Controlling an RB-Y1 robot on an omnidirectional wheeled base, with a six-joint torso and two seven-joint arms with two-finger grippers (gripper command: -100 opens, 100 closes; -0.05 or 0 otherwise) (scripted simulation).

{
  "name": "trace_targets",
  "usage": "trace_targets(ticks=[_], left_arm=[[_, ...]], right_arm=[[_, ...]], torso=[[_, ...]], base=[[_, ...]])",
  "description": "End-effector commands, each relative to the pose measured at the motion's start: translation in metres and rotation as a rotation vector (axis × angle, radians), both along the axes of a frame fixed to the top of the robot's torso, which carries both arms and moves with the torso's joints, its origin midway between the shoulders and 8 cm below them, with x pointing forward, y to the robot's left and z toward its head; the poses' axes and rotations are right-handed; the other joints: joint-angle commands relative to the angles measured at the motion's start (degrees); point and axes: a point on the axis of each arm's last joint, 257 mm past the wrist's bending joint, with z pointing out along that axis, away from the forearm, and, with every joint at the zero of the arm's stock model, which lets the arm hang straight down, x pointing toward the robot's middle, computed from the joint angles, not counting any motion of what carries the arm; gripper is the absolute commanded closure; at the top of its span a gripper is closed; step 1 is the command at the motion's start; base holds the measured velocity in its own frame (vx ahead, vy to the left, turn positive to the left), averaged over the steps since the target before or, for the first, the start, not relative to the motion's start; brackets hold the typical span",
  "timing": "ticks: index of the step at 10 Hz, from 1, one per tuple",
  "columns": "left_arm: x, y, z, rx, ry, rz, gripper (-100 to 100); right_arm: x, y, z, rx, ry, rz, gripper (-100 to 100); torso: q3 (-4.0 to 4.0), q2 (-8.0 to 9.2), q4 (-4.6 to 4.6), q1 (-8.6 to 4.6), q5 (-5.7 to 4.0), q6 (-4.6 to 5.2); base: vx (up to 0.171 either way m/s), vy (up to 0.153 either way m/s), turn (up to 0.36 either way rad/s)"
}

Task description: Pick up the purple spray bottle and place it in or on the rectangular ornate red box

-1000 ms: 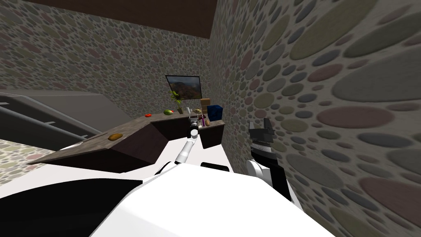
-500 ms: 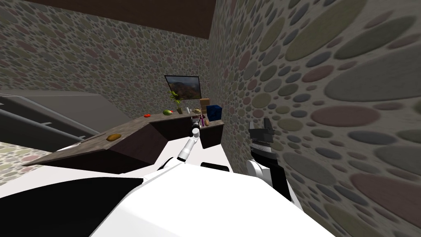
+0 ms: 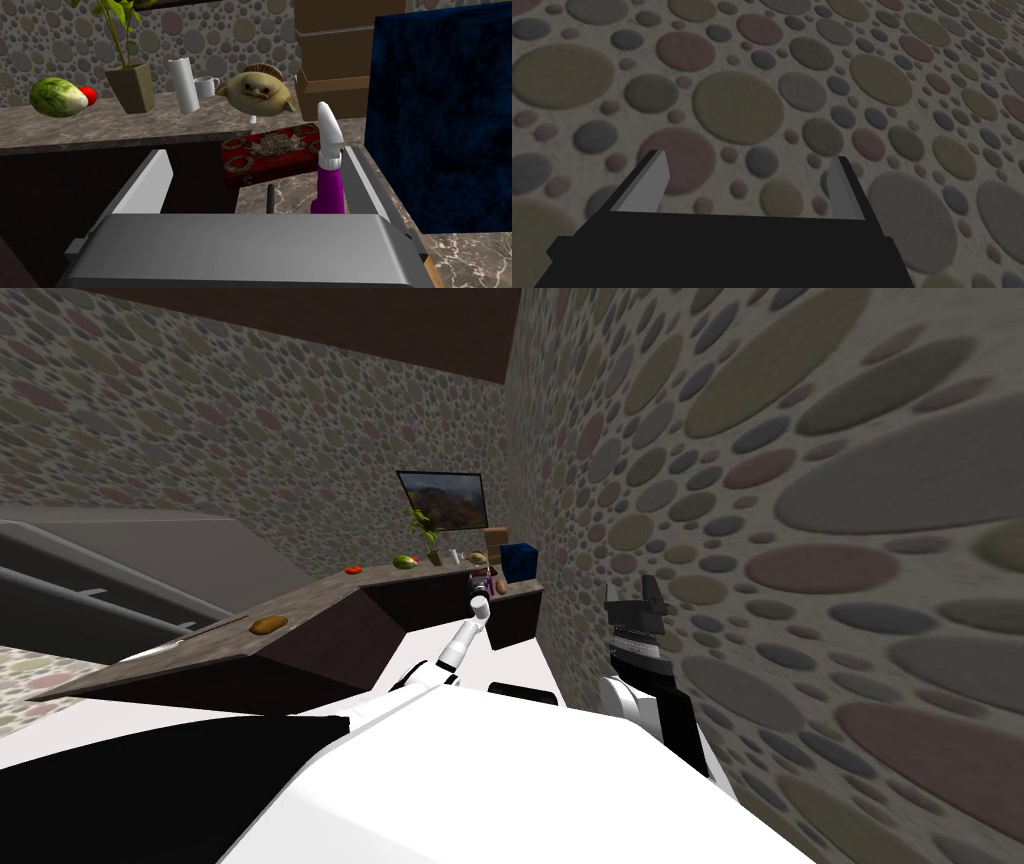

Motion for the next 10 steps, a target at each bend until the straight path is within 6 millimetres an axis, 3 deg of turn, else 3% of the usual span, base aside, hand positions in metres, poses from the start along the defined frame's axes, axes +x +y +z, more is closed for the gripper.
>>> trace_targets(ticks=[1, 10], left_arm=[[0.006, 0.001, -0.014, -0.026, 0.029, 0.001, -100], [0.032, -0.005, -0.072, -0.147, 0.195, 0.021, -100]], right_arm=[[0.0, 0.0, 0.0, 0.0, 0.0, 0.0, 0], [0.0, 0.0, 0.0, 0.0, 0.0, 0.0, 0]], torso=[[0.0, 0.0, 0.0, 0.0, 0.0, 0.0], [-0.01, -0.02, -0.01, 0.06, 0.01, -0.02]], base=[[0.007, -0.007, -0.023], [0.011, -0.001, -0.034]])
